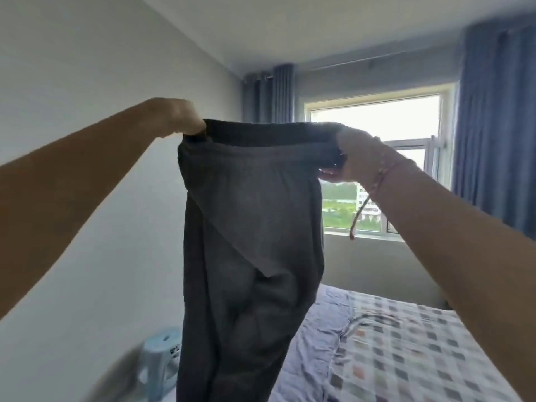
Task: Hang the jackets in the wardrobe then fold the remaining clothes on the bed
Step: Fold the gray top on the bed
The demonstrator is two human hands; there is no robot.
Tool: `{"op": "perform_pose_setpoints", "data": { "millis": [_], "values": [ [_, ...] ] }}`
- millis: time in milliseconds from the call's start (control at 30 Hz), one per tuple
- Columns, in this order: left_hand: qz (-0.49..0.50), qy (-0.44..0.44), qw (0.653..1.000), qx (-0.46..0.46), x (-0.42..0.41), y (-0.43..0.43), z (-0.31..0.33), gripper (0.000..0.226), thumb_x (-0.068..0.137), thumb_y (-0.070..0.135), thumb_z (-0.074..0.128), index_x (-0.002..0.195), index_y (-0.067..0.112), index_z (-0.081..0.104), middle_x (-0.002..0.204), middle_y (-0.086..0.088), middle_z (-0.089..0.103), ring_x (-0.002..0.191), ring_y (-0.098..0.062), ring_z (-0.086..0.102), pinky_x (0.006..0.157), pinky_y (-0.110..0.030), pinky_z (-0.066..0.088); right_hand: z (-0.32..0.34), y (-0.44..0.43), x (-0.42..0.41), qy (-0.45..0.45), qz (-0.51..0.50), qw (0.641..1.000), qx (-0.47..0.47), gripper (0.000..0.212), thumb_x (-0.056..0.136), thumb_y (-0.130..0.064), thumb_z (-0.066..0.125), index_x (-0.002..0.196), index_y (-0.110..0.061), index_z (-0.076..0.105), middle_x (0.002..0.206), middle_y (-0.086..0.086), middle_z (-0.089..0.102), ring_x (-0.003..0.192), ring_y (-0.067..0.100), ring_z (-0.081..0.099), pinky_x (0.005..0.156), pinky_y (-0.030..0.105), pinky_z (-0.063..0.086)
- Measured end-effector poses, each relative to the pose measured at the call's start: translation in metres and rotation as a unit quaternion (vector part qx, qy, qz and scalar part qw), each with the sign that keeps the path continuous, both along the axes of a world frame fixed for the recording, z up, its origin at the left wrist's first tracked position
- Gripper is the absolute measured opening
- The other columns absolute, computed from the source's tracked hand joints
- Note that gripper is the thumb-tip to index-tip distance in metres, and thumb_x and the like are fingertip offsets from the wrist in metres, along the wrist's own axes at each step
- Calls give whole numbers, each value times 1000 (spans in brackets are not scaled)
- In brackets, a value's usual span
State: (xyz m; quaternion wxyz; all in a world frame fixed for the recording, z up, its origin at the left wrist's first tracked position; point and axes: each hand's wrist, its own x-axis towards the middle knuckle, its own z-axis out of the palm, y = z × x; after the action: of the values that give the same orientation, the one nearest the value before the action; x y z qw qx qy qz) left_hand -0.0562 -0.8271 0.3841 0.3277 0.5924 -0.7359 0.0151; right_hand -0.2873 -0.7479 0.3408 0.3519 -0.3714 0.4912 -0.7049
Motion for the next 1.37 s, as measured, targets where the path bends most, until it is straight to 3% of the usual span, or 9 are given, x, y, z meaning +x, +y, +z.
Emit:
{"op": "perform_pose_setpoints", "data": {
  "millis": [234,467,601,734,901,1034,1134,1268,1368],
  "values": [
    [-268,-55,952,134,-105,31,-144,15,88,19,60,94,6,64,87,-5,63,84,-21,61,72,-28,47,-39,54,-23,326,-58,939,96,34,93,-3,38,61,-13,34,61,-1,35,52,9,33,31,14,30],
    [-116,-86,988,48,-96,4,-136,15,83,8,45,78,8,58,70,-3,60,66,-23,63,64,-25,45,-119,77,-119,532,-193,771,292,21,74,12,46,83,1,62,79,10,57,71,18,54,69,26,49],
    [-162,-7,957,239,-111,3,-113,27,94,10,38,86,-6,58,54,-13,66,48,-21,66,35,-19,44,-112,86,-134,424,-223,847,230,14,82,4,46,85,2,60,83,11,59,75,19,54,81,37,52],
    [-194,76,890,404,-118,-6,-140,24,95,6,43,87,-11,59,68,-21,69,83,-35,70,63,-37,59,-126,90,-117,213,-92,960,155,12,89,-1,46,98,1,54,98,14,60,81,22,58,77,34,51],
    [-160,406,754,491,-138,-23,-202,13,94,8,45,83,1,48,65,-12,53,29,-22,53,26,-21,41,-151,96,-95,124,74,985,98,27,80,-18,63,103,-4,64,94,9,67,87,22,62,73,30,50],
    [-192,158,860,445,-127,-47,-189,29,93,5,38,65,5,43,37,-3,39,22,-9,35,26,-9,22,-153,113,-99,233,269,926,127,49,72,-2,74,118,-9,58,112,11,65,105,27,62,84,31,53],
    [-272,-56,894,353,-118,-38,-170,19,90,-2,42,82,-2,59,41,-2,43,27,-8,36,28,-12,24,-163,111,-95,335,117,923,149,34,77,1,70,109,-11,65,109,11,69,96,20,67,78,23,55],
    [-379,-172,786,457,-96,-13,-154,18,91,-7,39,96,-4,56,63,-12,54,39,-7,49,36,-14,36,-162,99,-97,335,-105,932,89,18,73,-16,78,90,-14,72,89,4,72,76,12,68,65,18,56],
    [-416,0,717,559,-80,-4,-158,35,93,-11,32,99,-1,64,79,-20,64,57,-22,64,50,-27,55,-155,95,-97,309,-157,935,68,21,71,-17,80,89,-12,72,89,4,72,81,17,68,72,27,56]
  ]
}}
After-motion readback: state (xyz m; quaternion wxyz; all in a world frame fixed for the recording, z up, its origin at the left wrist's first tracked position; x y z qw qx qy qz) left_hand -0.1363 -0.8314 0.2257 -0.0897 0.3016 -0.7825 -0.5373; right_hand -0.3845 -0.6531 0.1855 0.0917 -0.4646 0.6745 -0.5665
